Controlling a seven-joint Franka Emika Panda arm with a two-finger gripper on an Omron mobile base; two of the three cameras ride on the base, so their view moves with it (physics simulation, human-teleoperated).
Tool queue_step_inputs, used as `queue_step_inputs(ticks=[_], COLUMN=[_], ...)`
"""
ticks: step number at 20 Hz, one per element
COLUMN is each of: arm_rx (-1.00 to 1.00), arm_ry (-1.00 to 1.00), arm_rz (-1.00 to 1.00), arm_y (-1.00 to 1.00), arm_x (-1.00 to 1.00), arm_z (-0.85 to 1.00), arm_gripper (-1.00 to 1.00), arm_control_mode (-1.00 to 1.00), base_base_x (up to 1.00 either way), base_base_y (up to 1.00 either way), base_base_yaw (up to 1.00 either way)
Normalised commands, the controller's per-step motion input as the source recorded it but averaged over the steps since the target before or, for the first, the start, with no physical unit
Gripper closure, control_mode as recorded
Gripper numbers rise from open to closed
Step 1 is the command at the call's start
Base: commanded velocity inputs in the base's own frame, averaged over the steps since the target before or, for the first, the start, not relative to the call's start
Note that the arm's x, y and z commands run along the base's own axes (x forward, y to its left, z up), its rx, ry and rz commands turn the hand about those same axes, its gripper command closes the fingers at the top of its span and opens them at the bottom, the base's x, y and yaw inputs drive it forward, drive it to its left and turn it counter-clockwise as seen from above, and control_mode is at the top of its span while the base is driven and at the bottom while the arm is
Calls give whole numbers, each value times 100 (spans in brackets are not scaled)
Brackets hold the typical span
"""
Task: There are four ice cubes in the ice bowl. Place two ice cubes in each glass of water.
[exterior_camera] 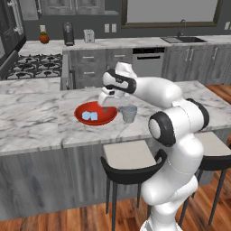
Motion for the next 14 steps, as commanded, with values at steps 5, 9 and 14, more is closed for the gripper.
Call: queue_step_inputs(ticks=[5,9,14], arm_rx=[0,0,0], arm_ry=[0,0,0], arm_rz=[-2,-1,0], arm_y=[24,24,12], arm_x=[16,33,49], arm_z=[-30,-31,-26], arm_gripper=[-100,-100,-100], arm_control_mode=[-100,-100,-100], base_base_x=[0,0,0], base_base_y=[0,0,0], base_base_yaw=[0,0,0])
